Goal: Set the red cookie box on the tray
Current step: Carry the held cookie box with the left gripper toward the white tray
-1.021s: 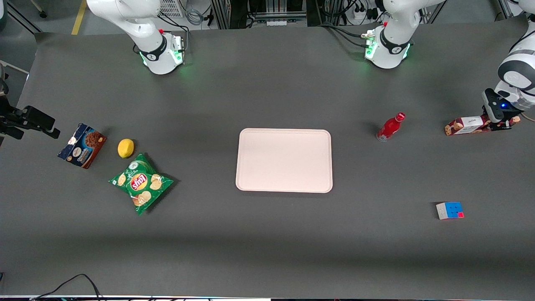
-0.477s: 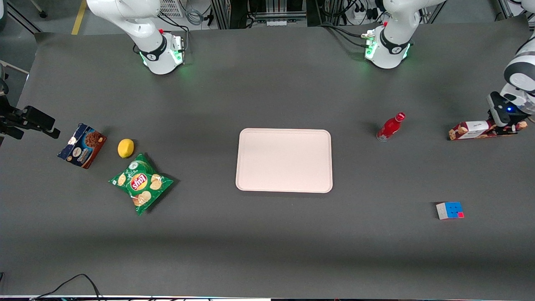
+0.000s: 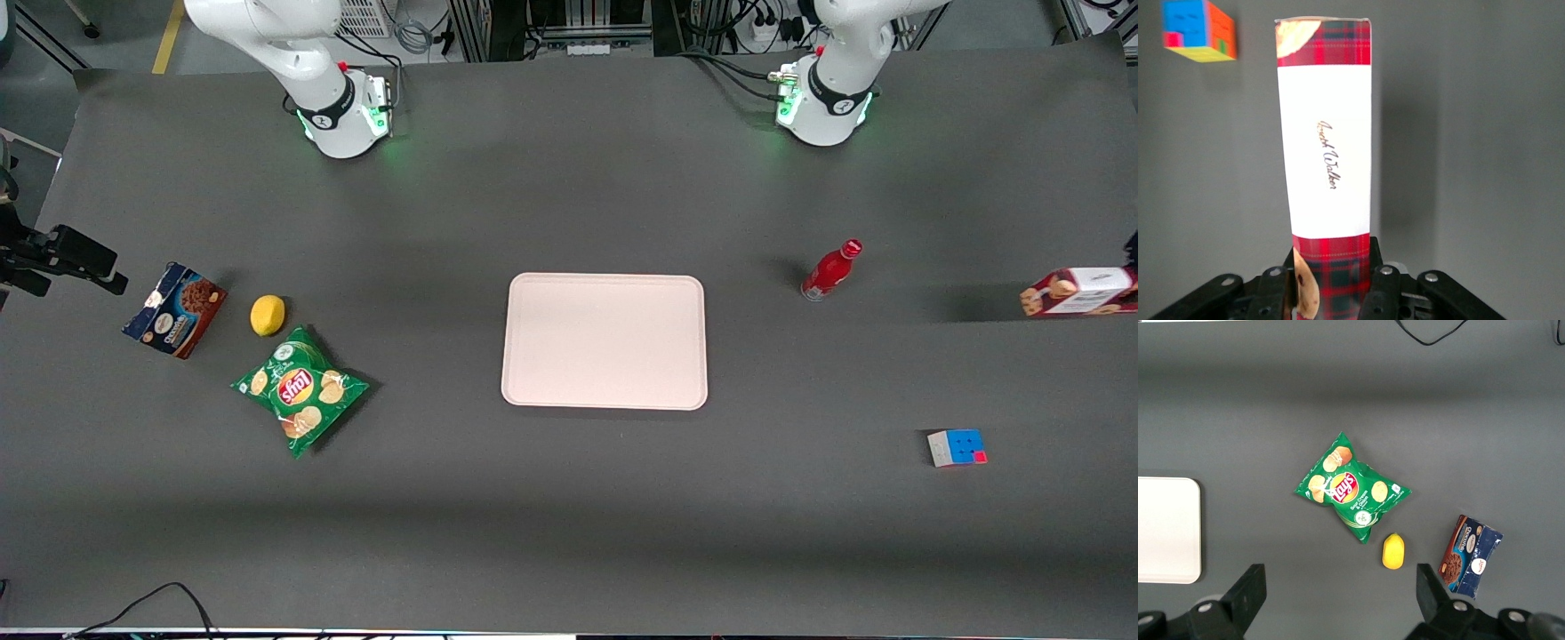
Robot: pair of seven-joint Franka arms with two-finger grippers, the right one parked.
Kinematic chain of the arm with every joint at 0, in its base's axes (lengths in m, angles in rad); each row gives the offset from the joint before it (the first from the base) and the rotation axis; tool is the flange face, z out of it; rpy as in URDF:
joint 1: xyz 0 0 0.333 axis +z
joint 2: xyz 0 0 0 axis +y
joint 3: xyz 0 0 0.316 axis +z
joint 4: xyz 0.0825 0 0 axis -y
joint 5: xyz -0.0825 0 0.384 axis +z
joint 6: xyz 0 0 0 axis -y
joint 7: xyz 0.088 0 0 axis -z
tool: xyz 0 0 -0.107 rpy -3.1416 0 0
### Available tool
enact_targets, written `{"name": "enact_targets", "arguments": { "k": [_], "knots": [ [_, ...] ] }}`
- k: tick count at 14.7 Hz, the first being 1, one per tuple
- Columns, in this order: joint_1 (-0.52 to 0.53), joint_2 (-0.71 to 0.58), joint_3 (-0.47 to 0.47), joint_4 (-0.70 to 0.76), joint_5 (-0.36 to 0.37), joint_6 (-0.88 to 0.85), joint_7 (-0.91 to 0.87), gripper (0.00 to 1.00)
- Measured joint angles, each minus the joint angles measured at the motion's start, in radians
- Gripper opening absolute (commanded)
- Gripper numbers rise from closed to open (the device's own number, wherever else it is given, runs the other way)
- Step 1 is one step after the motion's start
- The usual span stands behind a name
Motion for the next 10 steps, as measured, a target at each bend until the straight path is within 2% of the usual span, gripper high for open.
{"name": "enact_targets", "arguments": {
  "k": [6, 10],
  "knots": [
    [0.0, -0.032, 0.005, 0.279, 0.002, -0.279, -0.034, 0.21],
    [-0.003, -0.031, -0.017, 0.309, 0.002, -0.345, -0.165, 0.21]
  ]
}}
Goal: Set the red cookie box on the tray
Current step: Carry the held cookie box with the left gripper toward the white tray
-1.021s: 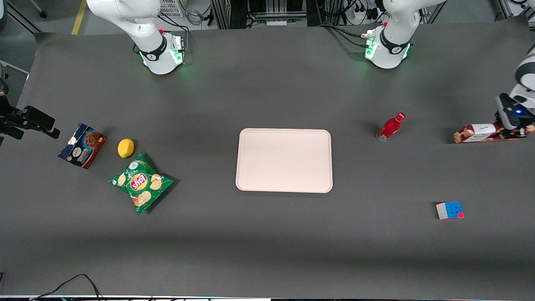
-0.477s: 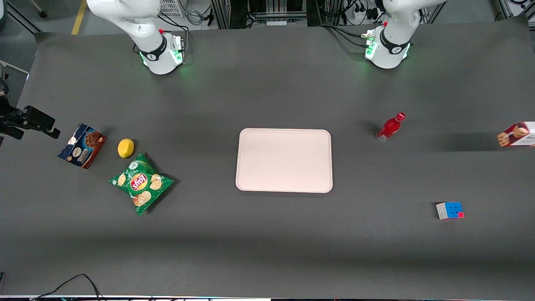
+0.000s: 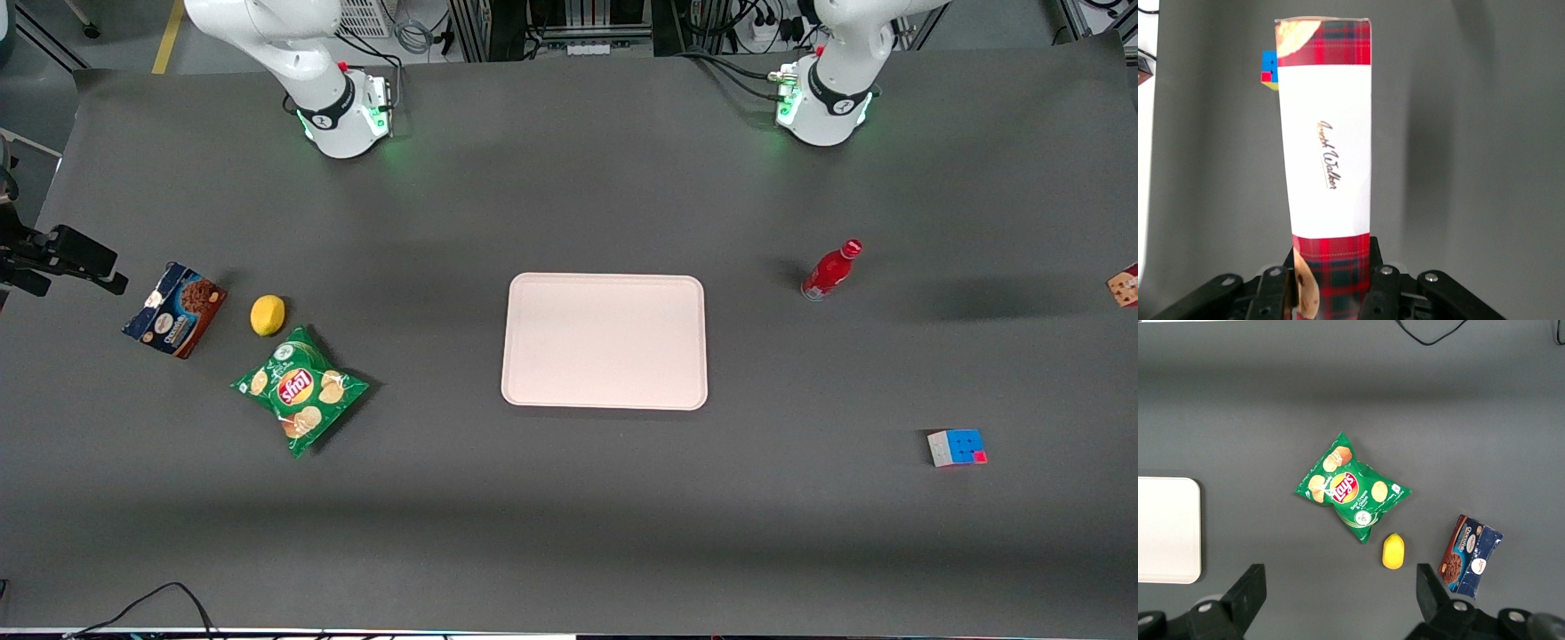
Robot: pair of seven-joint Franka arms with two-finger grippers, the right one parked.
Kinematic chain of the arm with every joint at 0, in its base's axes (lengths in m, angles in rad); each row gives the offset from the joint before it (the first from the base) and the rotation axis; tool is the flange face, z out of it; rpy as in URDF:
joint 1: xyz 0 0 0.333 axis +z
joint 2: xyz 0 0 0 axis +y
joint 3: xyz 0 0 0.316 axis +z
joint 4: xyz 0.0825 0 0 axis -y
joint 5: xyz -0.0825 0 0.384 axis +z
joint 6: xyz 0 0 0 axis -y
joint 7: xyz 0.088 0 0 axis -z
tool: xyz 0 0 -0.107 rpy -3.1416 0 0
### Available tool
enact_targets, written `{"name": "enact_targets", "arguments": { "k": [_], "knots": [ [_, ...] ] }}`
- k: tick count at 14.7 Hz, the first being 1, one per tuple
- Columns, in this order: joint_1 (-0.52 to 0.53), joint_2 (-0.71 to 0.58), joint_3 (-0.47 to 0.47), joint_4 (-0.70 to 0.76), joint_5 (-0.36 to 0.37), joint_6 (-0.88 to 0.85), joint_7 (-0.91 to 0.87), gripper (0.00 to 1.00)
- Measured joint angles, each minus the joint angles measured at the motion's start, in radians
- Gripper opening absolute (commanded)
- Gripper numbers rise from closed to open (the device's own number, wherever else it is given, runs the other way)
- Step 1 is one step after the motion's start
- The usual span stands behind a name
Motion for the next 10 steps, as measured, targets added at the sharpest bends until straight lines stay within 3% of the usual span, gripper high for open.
{"name": "enact_targets", "arguments": {
  "k": [4, 10],
  "knots": [
    [-0.009, -0.01, -0.112, 0.006, 0.004, -0.054, -0.284, 0.21],
    [-0.049, -0.071, -0.356, 0.011, 0.068, -0.118, -0.854, 0.22]
  ]
}}
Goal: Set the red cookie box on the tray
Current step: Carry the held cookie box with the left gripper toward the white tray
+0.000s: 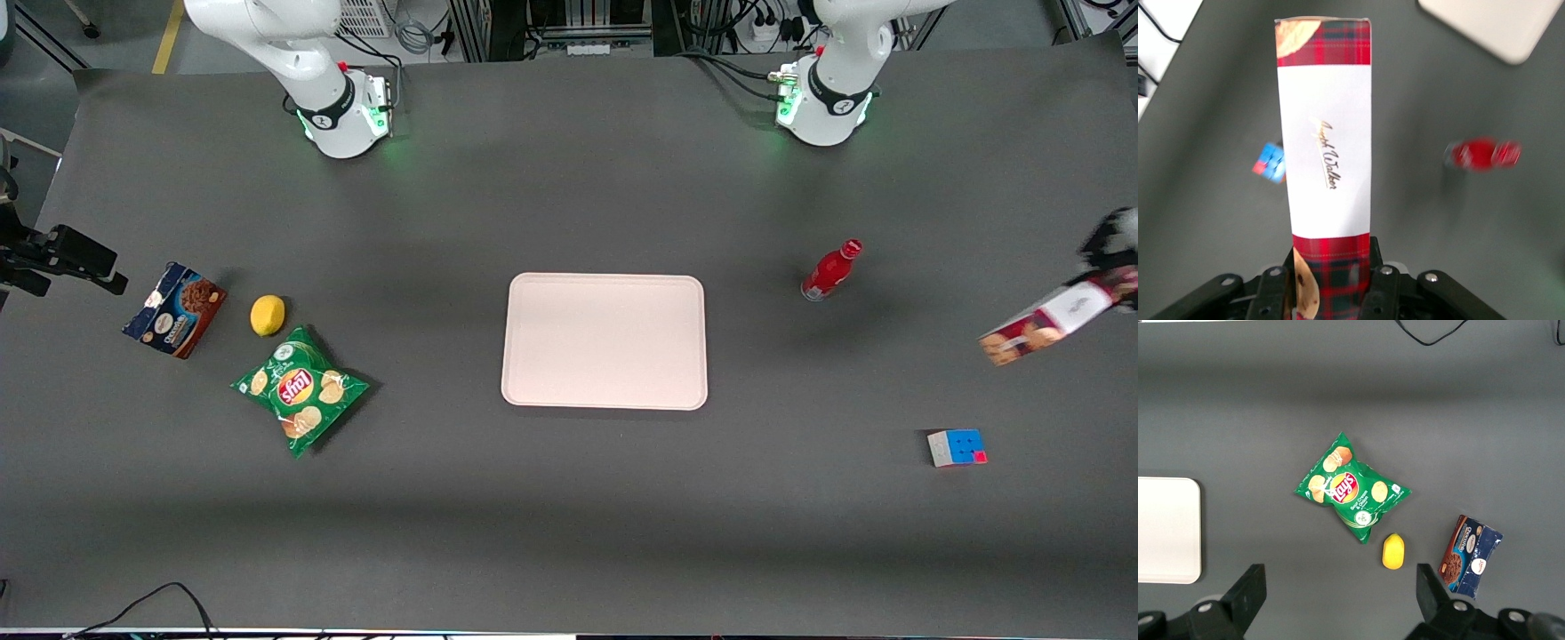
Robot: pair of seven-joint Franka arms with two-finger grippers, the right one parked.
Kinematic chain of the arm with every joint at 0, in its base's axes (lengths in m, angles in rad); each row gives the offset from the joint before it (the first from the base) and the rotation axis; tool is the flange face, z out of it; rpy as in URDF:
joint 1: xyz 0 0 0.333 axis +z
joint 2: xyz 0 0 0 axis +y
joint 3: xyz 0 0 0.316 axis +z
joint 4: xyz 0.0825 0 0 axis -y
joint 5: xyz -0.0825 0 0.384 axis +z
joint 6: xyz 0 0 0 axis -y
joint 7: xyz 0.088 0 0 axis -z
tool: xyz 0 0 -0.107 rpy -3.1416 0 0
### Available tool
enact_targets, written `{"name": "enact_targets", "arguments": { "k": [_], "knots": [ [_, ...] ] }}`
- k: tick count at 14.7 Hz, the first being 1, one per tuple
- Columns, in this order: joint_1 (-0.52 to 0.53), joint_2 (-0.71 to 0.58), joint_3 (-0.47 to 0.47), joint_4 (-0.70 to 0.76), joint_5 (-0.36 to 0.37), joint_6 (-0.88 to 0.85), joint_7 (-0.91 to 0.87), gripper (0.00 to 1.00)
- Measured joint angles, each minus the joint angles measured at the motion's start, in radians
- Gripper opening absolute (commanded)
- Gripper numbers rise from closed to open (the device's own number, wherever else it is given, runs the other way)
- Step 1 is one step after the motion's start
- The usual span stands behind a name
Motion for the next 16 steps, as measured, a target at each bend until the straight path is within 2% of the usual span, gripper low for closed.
{"name": "enact_targets", "arguments": {
  "k": [13, 14, 16],
  "knots": [
    [-0.037, 0.037, -0.57, -0.016, 0.024, 0.003, -1.271, 0.19],
    [-0.04, 0.051, -0.603, -0.02, 0.035, 0.016, -1.354, 0.19],
    [-0.075, 0.091, -0.634, -0.034, 0.111, 0.052, -1.506, 0.2]
  ]
}}
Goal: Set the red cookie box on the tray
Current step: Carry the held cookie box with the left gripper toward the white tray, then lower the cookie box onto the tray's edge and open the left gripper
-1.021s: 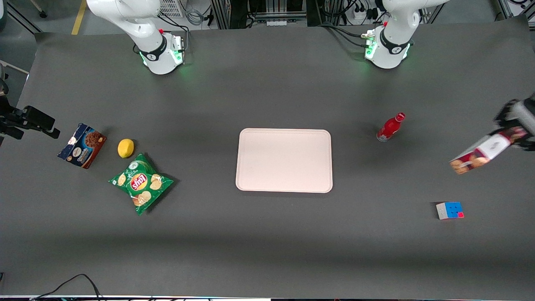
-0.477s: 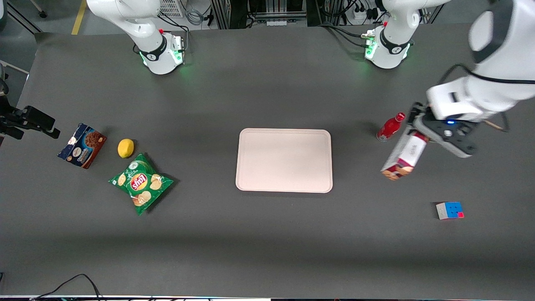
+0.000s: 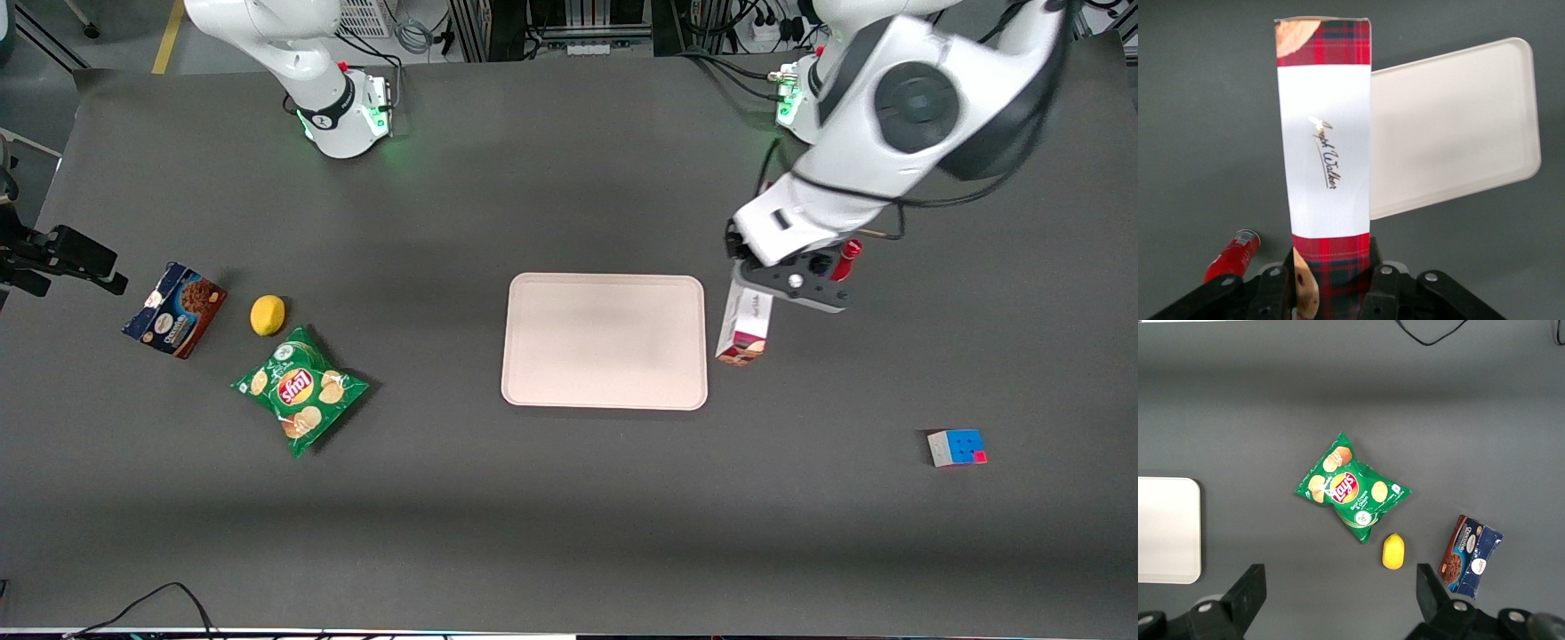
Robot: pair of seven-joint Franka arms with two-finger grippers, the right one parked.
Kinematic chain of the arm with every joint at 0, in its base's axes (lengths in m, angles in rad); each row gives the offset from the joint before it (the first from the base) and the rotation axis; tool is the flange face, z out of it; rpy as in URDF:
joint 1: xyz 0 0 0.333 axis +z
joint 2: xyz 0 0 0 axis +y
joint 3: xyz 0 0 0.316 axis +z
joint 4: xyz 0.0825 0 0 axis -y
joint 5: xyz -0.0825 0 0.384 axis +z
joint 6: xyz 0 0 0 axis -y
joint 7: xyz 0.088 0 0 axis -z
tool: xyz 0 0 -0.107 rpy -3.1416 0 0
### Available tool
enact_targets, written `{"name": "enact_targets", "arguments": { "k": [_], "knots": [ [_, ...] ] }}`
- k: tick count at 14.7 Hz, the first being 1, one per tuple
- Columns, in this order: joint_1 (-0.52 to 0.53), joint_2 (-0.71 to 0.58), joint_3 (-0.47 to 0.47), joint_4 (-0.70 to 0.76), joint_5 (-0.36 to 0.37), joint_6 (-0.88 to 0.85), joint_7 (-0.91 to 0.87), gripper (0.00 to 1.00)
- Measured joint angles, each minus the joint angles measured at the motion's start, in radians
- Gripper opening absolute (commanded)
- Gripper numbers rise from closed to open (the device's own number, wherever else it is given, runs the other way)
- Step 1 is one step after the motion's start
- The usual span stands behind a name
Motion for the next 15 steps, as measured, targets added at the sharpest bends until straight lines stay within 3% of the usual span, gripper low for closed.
{"name": "enact_targets", "arguments": {
  "k": [5, 10, 15],
  "knots": [
    [-0.059, 0.138, -0.002, -0.057, 0.097, 0.212, -0.166, 0.21],
    [-0.074, 0.299, 0.001, -0.085, 0.33, 0.375, -0.342, 0.2],
    [-0.115, 0.382, 0.0, -0.086, 0.364, 0.428, -0.49, 0.2]
  ]
}}
